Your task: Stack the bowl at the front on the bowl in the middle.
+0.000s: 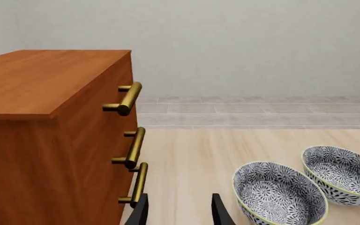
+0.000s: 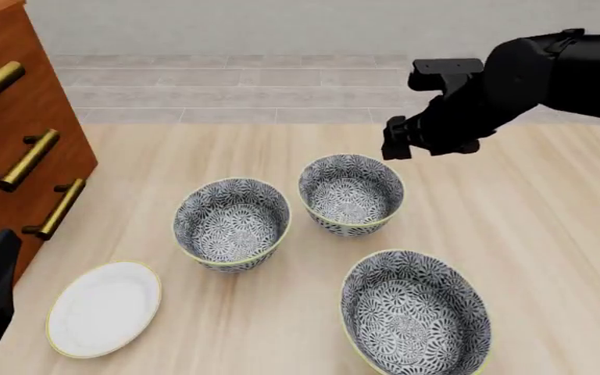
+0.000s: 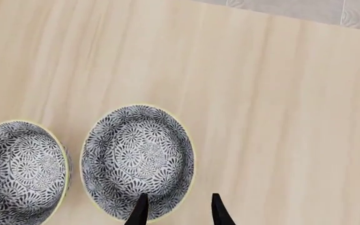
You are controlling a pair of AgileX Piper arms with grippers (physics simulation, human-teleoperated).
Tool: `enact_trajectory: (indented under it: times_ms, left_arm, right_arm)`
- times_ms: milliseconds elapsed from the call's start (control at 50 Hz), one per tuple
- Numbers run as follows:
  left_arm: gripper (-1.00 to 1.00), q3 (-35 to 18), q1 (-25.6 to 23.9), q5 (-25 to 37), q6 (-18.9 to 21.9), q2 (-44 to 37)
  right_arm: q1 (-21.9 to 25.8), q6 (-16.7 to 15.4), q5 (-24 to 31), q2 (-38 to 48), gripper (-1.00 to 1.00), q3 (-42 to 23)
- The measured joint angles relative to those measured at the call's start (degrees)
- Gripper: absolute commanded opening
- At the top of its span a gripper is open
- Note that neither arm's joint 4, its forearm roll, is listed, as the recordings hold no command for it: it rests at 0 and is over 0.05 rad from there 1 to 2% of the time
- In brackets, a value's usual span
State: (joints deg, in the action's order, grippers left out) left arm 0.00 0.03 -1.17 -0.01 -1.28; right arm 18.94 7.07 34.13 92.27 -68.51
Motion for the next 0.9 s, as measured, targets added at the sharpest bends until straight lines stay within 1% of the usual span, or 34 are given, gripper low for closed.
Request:
enact_trajectory:
  times_ms: [480, 900]
  left_arm:
    - [1.0, 0.0, -0.01, -0.27, 0.0, -0.28]
    - [1.0, 0.0, -0.01, -0.29, 0.0, -0.31]
  right_arm:
    - [-0.46, 0.67, -5.21, 5.68, 1.0, 1.49]
    - [-0.18, 1.51, -8.01, 8.19, 1.0, 3.4]
